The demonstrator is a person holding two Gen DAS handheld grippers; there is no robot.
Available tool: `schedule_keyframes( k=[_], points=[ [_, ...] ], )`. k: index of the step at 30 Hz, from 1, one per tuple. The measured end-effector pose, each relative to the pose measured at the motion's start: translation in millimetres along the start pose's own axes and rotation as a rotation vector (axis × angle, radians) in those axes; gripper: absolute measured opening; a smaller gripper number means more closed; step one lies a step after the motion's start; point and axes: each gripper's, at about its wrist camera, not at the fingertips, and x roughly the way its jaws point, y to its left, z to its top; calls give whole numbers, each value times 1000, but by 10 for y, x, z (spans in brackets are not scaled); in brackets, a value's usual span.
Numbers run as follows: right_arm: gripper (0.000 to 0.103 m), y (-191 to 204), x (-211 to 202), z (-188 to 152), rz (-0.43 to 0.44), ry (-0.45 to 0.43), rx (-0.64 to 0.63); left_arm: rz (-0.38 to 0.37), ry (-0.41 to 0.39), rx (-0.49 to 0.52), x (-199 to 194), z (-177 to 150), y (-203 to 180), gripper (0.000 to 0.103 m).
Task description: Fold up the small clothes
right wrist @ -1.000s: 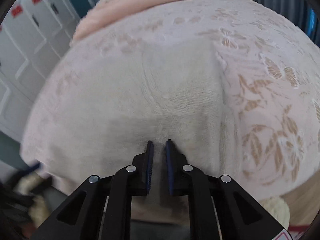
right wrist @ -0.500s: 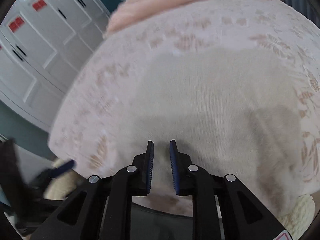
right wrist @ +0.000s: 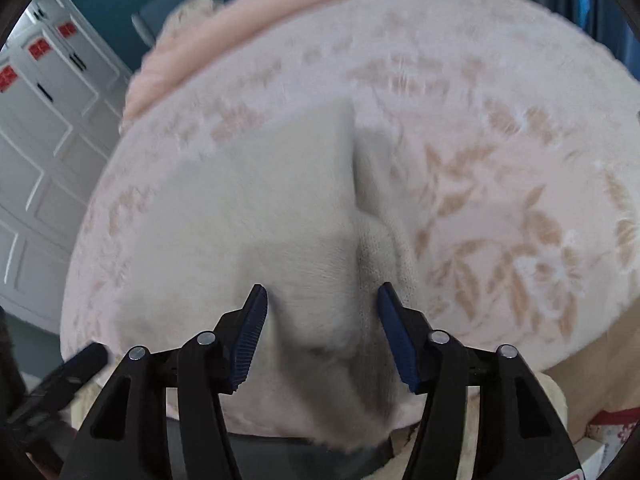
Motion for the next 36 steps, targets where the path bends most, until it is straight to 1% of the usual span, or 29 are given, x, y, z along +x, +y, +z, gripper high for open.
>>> schedule_keyframes(
  k=[3, 4, 5, 6, 7, 8, 9, 10, 11, 12, 13, 14, 15, 16, 17, 18, 19, 20, 21, 22, 23, 24, 25, 26, 27, 28, 30, 32, 36],
  points=[
    [16, 69, -395, 108, 61, -138, -26, -15, -7, 27, -8, 40, -167, 94],
    [15, 52, -453, 133, 61, -164, -26, -11, -17, 45, -16, 56, -212, 94],
    [16, -22, -386, 143, 56, -157, -7, -5, -23, 54, -10, 65, -228, 94],
    [16, -94, -198, 134, 43, -99, 1, 3, -28, 60, 13, 75, -244, 94],
    [17, -134, 6, 94, 13, -21, -10, 9, -27, 59, 60, 84, -242, 94],
    [19, -170, 173, 32, -3, 17, -25, 17, -11, 45, 136, 97, -224, 94],
    [20, -159, 132, 5, 3, -12, -29, 14, 2, 32, 183, 103, -203, 94],
    [21, -137, 72, 5, 10, -23, -30, 8, 21, 14, 263, 119, -167, 94],
    [29, -116, -35, 25, 21, -49, -15, 20, 30, -3, 320, 136, -128, 94],
    [43, -119, -92, 30, 18, -72, -1, 23, 30, -14, 348, 152, -98, 94],
    [54, -139, -143, 20, -8, -104, 16, 9, 30, -42, 400, 185, -24, 94],
    [75, -167, -171, 23, -28, -121, 25, -1, 33, -62, 426, 202, 19, 94],
    [80, -208, -122, 5, -50, -124, 40, -26, 37, -99, 477, 230, 92, 96],
    [80, -248, -66, 5, -49, -107, 51, -60, 51, -139, 549, 254, 167, 97],
    [80, -331, 95, -13, -6, -47, 94, -84, 69, -176, 623, 264, 218, 98],
    [82, -389, 212, -25, 45, -9, 133, -126, 100, -228, 750, 270, 297, 98],
    [84, -458, 296, -22, 88, 17, 169, -148, 133, -271, 859, 258, 357, 98],
    [89, -504, 373, -40, 126, 21, 216, -164, 147, -302, 919, 245, 397, 98],
    [94, -500, 381, -62, 139, -4, 223, -175, 135, -332, 955, 230, 436, 98],
    [96, -473, 389, -73, 137, -7, 219, -173, 107, -327, 947, 228, 424, 98],
    [97, -420, 408, -69, 127, -2, 209, -162, 104, -304, 942, 232, 378, 98],
    [93, -354, 444, -62, 141, 17, 205, -149, 109, -274, 939, 241, 323, 98],
    [85, -315, 455, -62, 160, 28, 206, -157, 120, -238, 926, 256, 247, 97],
    [67, -281, 430, -46, 173, 38, 214, -182, 134, -211, 906, 273, 181, 88],
    [52, -236, 386, -29, 163, 32, 207, -172, 146, -187, 875, 287, 125, 79],
    [43, -185, 309, -15, 159, 20, 194, -149, 138, -149, 801, 306, 55, 74],
    [37, -128, 144, -6, 159, -9, 188, -125, 129, -78, 648, 341, -56, 55],
    [35, -14, -93, -25, 175, -51, 176, -119, 107, -10, 435, 391, -151, 51],
    [34, 205, -609, -111, 210, -130, 152, -137, 53, 35, -44, 449, -220, 49]
  ],
)
